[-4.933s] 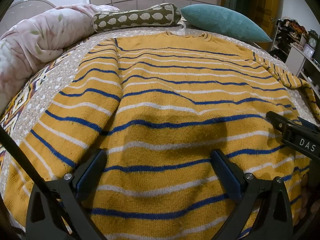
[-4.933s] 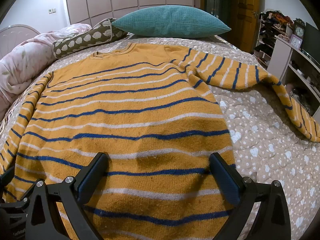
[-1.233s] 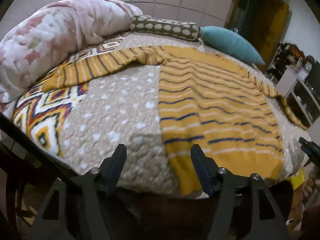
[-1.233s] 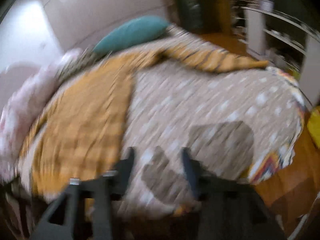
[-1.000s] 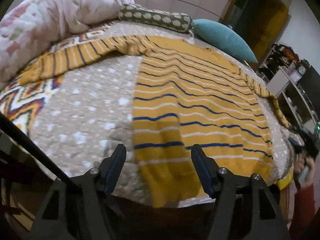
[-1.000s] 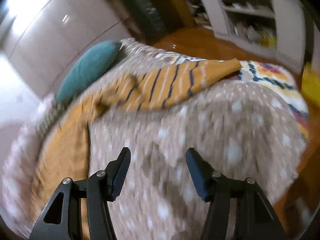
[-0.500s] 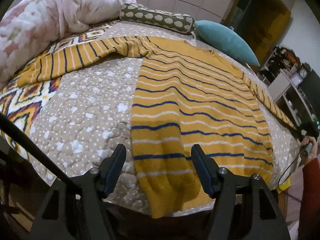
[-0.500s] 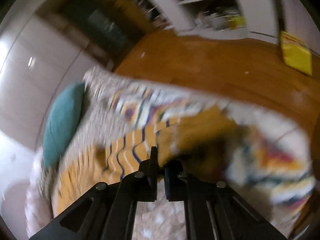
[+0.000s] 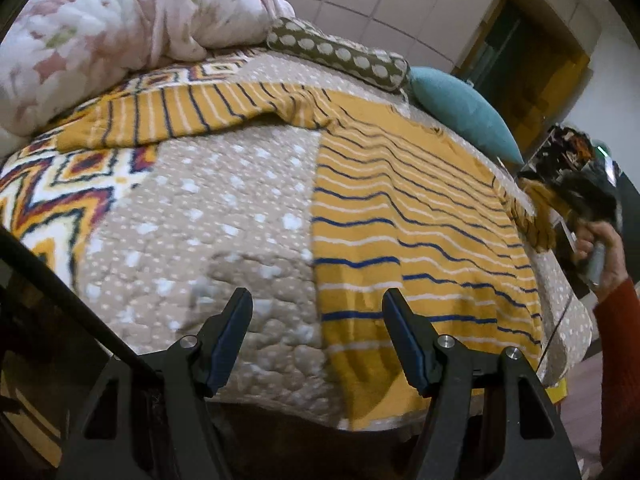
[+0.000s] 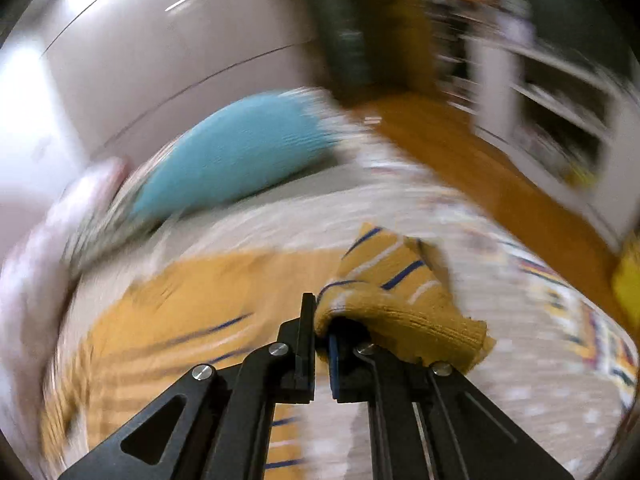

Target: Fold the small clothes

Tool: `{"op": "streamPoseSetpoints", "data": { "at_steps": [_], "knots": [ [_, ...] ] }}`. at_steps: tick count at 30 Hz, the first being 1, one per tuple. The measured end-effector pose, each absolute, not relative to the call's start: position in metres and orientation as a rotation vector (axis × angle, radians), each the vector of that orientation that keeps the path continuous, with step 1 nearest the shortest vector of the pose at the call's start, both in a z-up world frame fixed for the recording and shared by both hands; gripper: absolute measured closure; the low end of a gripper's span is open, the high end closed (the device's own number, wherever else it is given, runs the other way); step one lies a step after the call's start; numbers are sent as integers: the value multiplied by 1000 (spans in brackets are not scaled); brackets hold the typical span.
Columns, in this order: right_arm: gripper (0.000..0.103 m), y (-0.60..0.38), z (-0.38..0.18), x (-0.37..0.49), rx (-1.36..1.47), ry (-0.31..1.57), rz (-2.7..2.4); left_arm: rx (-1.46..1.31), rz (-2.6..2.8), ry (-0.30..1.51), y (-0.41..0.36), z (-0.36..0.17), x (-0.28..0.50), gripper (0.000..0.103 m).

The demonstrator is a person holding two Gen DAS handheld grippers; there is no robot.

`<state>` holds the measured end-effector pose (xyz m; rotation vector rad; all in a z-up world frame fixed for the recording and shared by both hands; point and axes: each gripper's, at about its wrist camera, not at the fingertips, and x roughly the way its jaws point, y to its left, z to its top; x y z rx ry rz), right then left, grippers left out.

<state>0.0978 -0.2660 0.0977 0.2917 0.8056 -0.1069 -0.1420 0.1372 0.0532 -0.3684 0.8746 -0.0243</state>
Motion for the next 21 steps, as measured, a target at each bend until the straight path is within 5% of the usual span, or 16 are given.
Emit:
{"op": "streamPoseSetpoints", "data": {
  "at_steps": [7,13,17,21],
  "knots": [
    [97,-14,54,134,-137,899,184,-392,43,832,177,53,-164,37],
    [92,95,3,138,-582,857,100,-441,100,805,211,48,-183,37],
    [57,144,-10,118,-824,742,105,-457,116,792,222,47,-189,37],
    [56,173,-17,89,-978,630,191,-471,132,791,226,47,-192,37]
  ]
}}
